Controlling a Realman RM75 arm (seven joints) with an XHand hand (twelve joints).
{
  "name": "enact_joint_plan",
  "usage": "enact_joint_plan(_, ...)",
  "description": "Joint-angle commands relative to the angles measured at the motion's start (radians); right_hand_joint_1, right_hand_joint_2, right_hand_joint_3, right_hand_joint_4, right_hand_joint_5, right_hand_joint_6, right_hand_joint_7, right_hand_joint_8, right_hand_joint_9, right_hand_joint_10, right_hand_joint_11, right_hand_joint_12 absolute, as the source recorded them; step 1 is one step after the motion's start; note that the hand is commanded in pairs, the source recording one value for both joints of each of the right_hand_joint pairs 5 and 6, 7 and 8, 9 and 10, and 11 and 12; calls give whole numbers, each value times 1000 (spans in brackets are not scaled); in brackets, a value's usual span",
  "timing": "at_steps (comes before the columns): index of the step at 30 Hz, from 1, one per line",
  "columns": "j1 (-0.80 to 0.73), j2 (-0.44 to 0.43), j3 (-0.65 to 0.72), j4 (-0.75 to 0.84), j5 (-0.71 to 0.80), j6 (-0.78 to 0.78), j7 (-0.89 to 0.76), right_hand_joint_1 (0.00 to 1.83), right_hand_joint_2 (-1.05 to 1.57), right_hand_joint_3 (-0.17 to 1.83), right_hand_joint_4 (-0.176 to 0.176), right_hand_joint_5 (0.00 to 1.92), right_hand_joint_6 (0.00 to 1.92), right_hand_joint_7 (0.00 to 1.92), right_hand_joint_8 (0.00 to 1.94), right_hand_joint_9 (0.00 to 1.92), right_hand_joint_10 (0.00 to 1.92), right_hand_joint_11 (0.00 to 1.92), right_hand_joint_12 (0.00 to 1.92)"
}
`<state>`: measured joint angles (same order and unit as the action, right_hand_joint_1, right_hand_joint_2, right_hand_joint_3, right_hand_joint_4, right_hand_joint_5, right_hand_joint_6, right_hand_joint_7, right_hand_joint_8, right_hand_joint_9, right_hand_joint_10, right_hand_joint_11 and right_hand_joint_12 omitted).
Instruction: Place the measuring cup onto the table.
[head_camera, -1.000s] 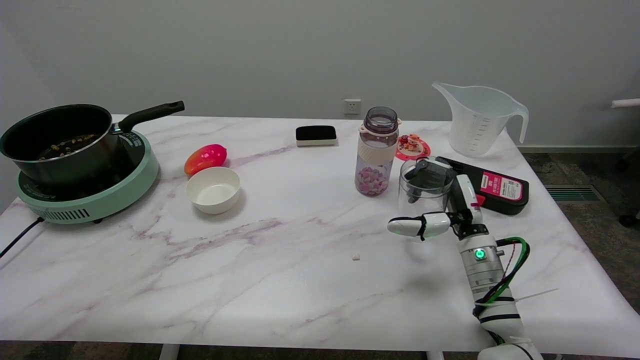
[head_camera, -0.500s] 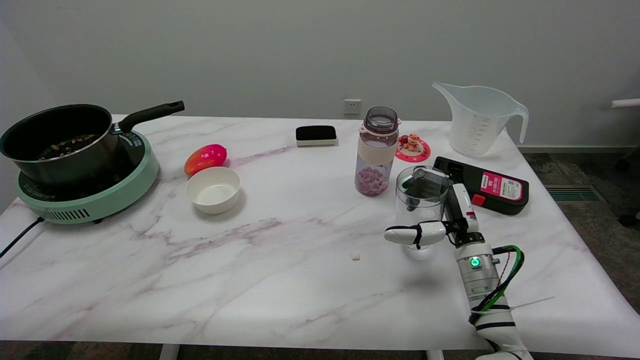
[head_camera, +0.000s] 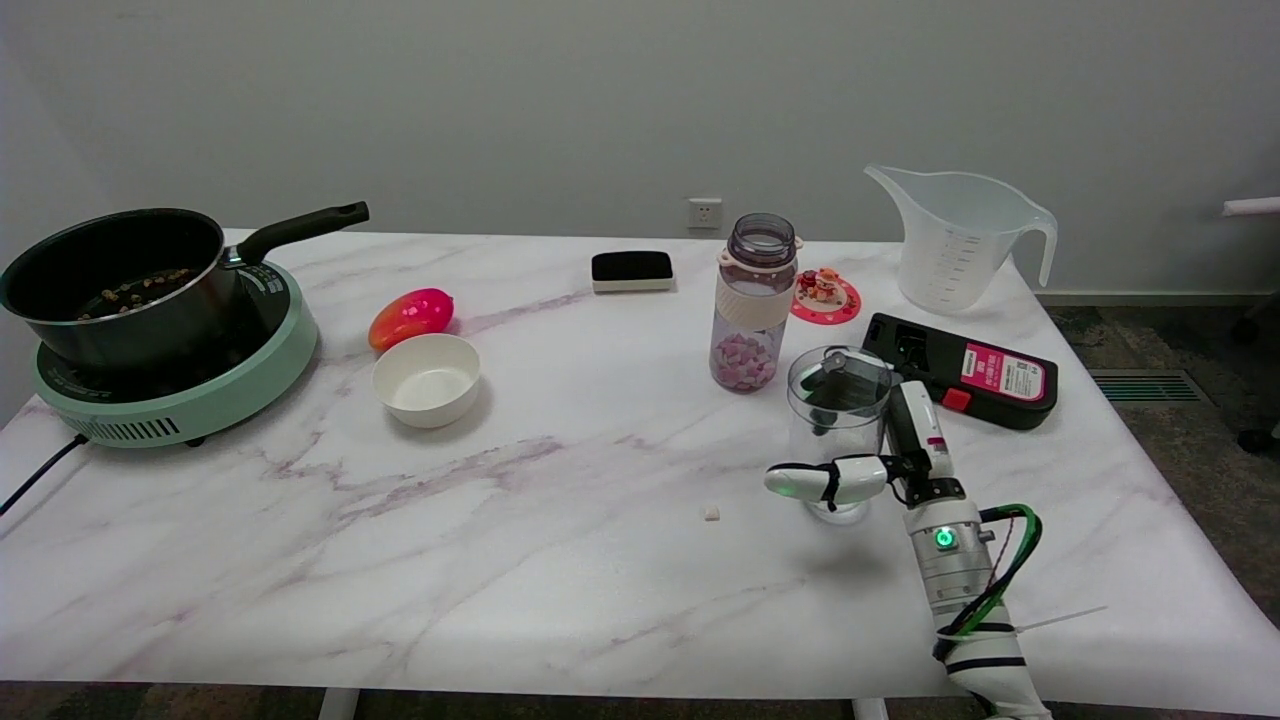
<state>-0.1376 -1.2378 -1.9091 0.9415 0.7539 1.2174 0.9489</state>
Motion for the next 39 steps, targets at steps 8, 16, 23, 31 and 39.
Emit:
enact_joint_plan(8, 8, -21, -9, -55, -16, 37, 1, 1165, 903, 850, 0, 1549, 1549, 1740, 1740, 1521, 1521, 1322, 1322)
enact_joint_plan(16, 8, -21, -9, -63, -16, 52, 4, 1197, 455, 1092, 0, 1243, 1243, 1557, 1557, 1345, 1345, 1108, 1108)
enact_joint_plan(23, 8, -16, -5, -63, -14, 60, 5, 1197, 78, 1226, 0, 1021, 1021, 1443, 1443, 1222, 1222, 961, 961)
enact_joint_plan(31, 8, -7, -3, -64, -10, 61, 24, 1191, -225, 1215, 0, 790, 790, 1326, 1326, 1089, 1089, 932, 932)
enact_joint_plan(39, 7, -7, -1, -67, -7, 61, 26, 1186, -401, 1200, 0, 630, 630, 1197, 1197, 974, 974, 932, 932)
